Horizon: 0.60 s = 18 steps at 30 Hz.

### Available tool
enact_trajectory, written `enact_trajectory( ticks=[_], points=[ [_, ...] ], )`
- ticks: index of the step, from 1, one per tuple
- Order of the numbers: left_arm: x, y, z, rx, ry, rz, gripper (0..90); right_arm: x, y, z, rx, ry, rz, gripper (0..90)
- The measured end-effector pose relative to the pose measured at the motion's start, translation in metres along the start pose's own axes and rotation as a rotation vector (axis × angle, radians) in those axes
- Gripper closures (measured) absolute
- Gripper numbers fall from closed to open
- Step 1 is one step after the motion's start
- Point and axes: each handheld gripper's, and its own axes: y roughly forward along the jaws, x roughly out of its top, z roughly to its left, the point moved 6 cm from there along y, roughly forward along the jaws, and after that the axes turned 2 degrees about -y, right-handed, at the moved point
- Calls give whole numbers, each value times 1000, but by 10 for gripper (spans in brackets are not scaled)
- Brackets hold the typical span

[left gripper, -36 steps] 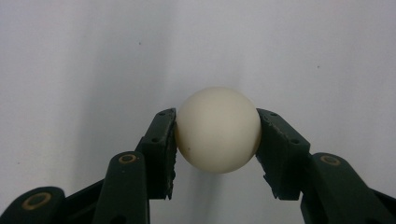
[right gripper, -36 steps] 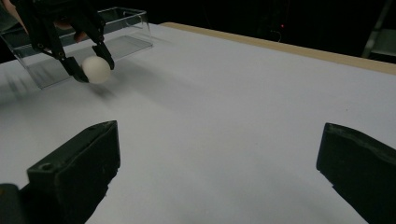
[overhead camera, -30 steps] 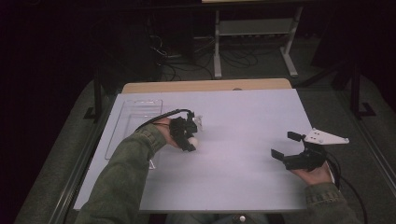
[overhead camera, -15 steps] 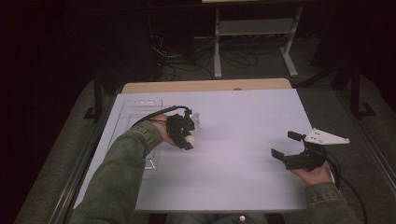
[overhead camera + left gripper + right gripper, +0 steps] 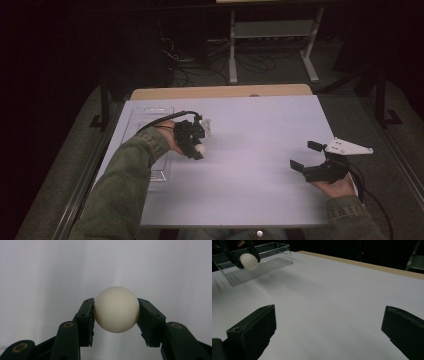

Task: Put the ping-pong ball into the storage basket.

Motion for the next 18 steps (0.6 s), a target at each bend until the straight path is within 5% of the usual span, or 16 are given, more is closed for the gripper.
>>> enact_trajectory(
  ticks=[18],
  points=[
    [10, -34, -5, 12, 24, 11, 509, 0, -1, 0, 3, 5, -3, 0]
  ],
)
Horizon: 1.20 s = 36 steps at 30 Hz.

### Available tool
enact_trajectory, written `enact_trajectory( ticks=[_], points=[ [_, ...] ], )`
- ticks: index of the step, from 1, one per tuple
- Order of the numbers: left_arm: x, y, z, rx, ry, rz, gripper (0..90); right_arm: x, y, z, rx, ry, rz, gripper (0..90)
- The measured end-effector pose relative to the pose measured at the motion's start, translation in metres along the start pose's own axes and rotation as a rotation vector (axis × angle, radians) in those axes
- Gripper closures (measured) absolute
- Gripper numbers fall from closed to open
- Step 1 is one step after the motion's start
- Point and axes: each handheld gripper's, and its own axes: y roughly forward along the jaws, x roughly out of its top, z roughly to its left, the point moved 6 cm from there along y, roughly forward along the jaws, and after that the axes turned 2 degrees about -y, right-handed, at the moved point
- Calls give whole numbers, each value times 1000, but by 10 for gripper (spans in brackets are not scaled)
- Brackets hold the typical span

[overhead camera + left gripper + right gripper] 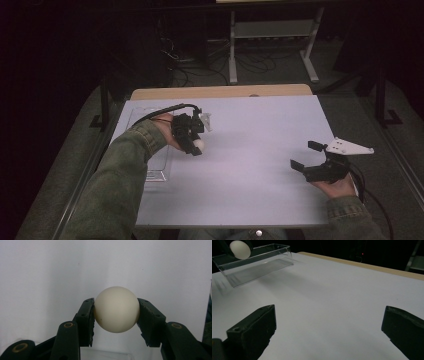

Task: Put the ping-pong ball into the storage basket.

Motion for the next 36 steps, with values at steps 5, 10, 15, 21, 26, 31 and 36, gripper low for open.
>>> enact_trajectory(
  ticks=[5, 10, 15, 21, 26, 31, 36],
  points=[
    [2, -11, 0, 0, 2, 0, 509, -2, -1, 0, -1, 1, 3, 0],
    [3, -22, -1, 16, 12, 18, 509, -4, -2, 1, -1, 5, 8, 0],
    [11, -37, -4, 36, 22, 17, 509, -3, -3, 3, 4, -5, 9, 0],
    [18, -44, -11, 45, 44, 29, 509, -2, -1, 5, 8, -11, 11, 0],
    [21, -52, -12, 54, 50, 35, 509, -2, -2, 4, 7, -9, 6, 0],
    [21, -65, -12, 67, 54, 50, 509, -2, -2, 4, 3, -4, 8, 0],
    [22, -74, -15, 74, 60, 37, 509, -1, -3, 3, 1, -4, 2, 0]
  ],
)
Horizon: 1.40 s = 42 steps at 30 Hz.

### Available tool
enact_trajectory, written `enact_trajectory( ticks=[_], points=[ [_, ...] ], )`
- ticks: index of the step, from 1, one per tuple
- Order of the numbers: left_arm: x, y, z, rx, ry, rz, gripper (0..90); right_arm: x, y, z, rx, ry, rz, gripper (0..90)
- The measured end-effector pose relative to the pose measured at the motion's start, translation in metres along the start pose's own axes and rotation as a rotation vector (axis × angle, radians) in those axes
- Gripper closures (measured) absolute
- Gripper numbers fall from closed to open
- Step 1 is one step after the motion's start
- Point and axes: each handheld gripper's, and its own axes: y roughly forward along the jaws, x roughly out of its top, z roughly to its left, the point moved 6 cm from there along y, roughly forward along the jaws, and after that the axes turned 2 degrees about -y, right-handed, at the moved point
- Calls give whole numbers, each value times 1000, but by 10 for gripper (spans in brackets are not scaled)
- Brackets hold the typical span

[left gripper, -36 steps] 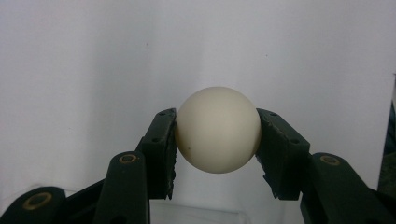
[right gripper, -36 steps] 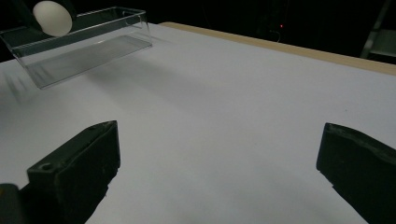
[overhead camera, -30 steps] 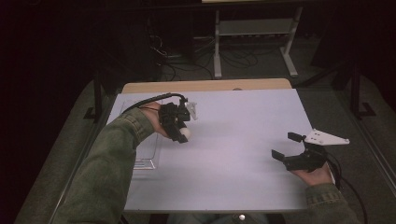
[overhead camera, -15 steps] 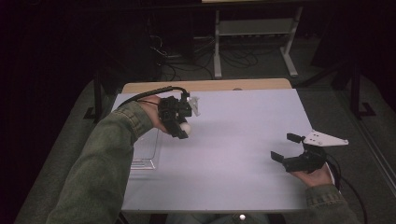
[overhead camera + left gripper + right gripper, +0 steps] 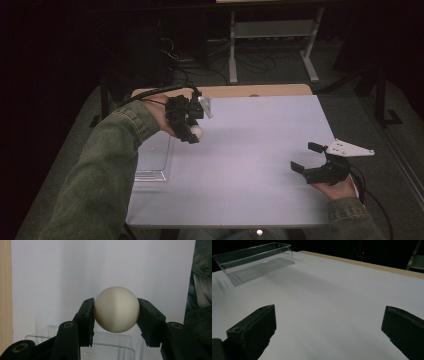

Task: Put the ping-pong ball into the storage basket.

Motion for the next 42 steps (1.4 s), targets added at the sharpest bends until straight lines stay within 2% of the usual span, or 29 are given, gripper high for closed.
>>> enact_trajectory(
  ticks=[6, 16, 20, 23, 33, 39, 42],
  points=[
    [1, -3, -3, -5, 9, 7, 509, 0, -1, 0, 1, 3, -5, 0],
    [1, -24, -1, 14, 10, 3, 509, 1, -2, 0, -1, 2, -12, 0],
    [-3, -27, -3, 18, 20, 5, 509, 1, -1, 0, -2, 2, -10, 0],
    [-9, -27, -6, 15, 23, 27, 510, 1, -2, 1, -1, 2, -11, 0],
    [-27, -32, -1, 39, 2, 32, 509, 2, -2, 1, 3, -1, -12, 0],
    [-46, -33, 4, 57, -24, 47, 509, 2, -2, 1, 2, 2, -16, 0],
    [-52, -34, 7, 69, -41, 40, 509, 2, -2, 1, 2, 2, -15, 0]
  ],
)
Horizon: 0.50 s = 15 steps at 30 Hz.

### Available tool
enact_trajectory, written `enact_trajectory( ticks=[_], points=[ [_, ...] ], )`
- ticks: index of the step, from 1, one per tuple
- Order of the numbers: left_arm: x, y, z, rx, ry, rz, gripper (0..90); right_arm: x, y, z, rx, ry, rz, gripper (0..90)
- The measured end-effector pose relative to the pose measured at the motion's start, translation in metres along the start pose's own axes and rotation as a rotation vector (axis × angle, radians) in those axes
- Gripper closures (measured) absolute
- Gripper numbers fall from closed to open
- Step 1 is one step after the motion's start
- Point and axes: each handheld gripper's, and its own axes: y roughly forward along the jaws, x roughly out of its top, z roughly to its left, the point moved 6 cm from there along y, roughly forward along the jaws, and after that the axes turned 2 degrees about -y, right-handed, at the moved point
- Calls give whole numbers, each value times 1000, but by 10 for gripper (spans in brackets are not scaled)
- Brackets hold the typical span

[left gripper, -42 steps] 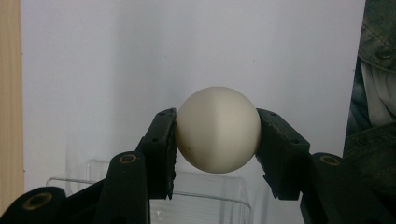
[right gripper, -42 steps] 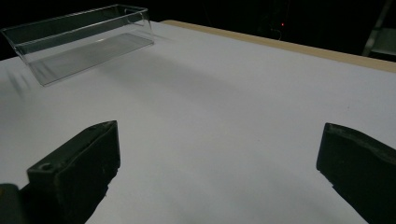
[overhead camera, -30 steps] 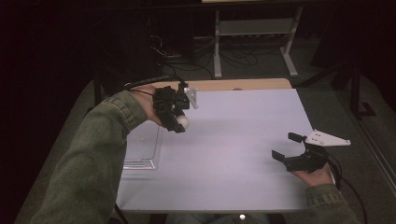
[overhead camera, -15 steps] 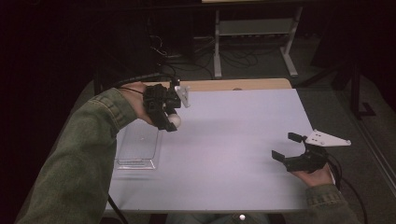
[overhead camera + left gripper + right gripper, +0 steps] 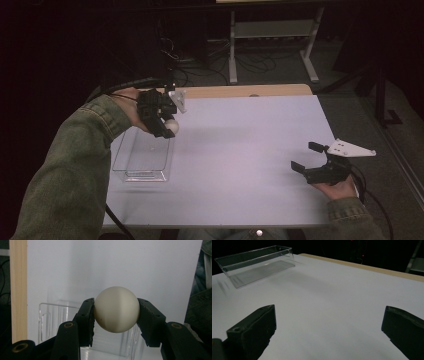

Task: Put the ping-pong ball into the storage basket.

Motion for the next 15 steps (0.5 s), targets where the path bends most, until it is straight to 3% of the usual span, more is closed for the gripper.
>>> enact_trajectory(
  ticks=[12, 15],
  points=[
    [-19, 7, 3, -1, -1, 25, 509, -1, 0, 0, -2, -4, 4, 0],
    [-25, 9, 5, -2, -20, 37, 508, -1, 0, 0, -4, -3, 3, 0]
  ],
)
